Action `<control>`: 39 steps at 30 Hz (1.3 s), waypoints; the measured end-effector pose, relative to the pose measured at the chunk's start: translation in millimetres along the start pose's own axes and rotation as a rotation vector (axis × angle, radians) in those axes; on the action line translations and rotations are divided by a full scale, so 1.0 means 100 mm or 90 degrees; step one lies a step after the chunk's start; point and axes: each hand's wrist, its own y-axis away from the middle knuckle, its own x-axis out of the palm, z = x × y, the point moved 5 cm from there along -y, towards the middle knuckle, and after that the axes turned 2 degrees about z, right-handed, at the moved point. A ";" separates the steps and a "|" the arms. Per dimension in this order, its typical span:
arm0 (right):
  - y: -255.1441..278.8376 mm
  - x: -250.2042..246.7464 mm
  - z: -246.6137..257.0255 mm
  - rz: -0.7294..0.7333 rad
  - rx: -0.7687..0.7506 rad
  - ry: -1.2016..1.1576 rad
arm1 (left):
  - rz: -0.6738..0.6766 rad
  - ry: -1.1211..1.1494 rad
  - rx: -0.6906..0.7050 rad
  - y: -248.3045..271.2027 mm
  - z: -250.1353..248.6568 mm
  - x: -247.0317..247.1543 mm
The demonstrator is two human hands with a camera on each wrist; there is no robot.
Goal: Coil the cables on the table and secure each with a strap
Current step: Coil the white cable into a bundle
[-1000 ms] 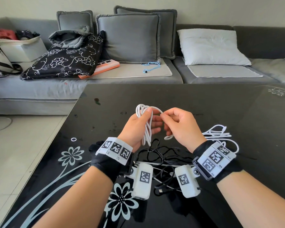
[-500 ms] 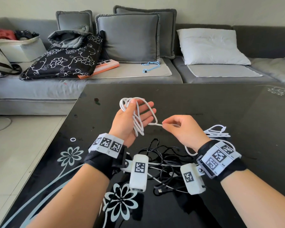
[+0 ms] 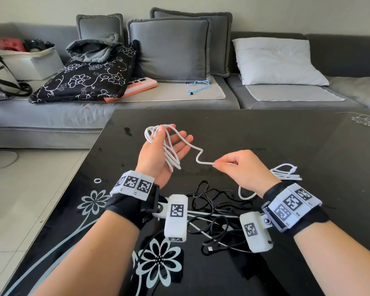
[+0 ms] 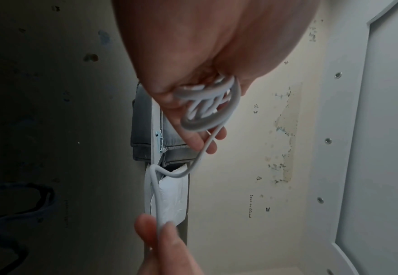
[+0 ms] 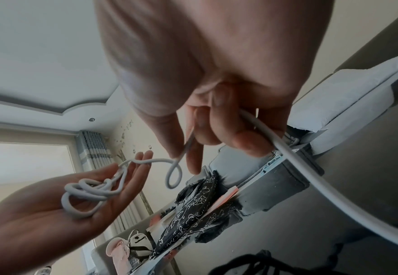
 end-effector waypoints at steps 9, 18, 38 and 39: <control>0.01 -0.02 -0.01 -0.011 0.020 0.029 | -0.004 0.017 0.017 -0.01 -0.04 -0.02; -0.01 -0.05 -0.12 -0.071 0.081 -0.138 | -0.021 0.070 0.012 -0.01 -0.06 -0.03; 0.07 0.02 0.19 0.114 -0.007 -0.375 | 0.022 0.004 -0.065 0.07 0.07 0.10; 0.07 0.03 0.20 0.113 -0.023 -0.348 | 0.015 0.002 -0.065 0.07 0.07 0.09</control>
